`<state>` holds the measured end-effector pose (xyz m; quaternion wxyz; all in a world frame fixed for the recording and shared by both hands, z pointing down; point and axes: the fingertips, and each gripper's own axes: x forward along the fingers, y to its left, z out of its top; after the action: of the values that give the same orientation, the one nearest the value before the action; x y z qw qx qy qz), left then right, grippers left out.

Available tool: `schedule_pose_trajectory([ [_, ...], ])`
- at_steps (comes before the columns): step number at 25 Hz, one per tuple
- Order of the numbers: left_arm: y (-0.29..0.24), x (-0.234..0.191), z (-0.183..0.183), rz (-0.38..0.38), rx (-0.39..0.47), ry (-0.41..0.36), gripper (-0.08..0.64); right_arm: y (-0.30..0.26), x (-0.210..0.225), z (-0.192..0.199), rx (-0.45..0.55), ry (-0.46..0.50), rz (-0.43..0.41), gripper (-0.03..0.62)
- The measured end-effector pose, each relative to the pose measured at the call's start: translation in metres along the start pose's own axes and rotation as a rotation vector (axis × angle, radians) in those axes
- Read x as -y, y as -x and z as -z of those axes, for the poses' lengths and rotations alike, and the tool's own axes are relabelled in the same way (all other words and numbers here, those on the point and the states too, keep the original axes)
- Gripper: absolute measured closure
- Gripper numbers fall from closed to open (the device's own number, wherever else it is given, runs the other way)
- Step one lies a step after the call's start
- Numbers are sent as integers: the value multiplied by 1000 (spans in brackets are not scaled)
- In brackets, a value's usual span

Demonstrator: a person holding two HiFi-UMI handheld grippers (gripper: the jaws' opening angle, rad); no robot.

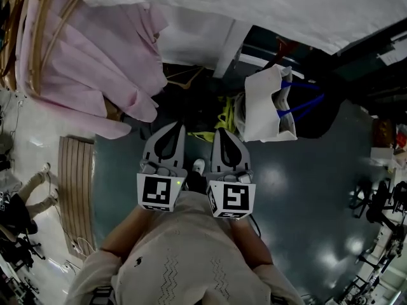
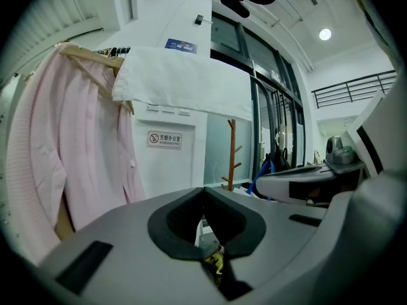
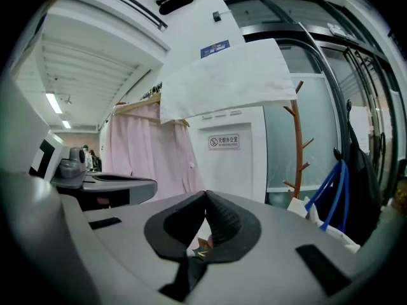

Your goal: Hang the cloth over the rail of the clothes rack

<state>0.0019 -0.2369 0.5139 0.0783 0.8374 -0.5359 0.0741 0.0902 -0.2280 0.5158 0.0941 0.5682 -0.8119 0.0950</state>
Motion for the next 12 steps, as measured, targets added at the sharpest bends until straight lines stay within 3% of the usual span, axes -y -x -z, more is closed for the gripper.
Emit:
schedule_pose_trajectory([
  [4, -2, -5, -2, -11, 18, 12, 546, -3, -1, 1, -6, 3, -7, 574],
  [8, -3, -6, 2, 0, -21, -16, 546, -7, -2, 3, -14, 5, -15, 574],
  [12, -8, -5, -5, -10, 53, 15, 546, -10, -3, 4, -18, 6, -27, 574],
])
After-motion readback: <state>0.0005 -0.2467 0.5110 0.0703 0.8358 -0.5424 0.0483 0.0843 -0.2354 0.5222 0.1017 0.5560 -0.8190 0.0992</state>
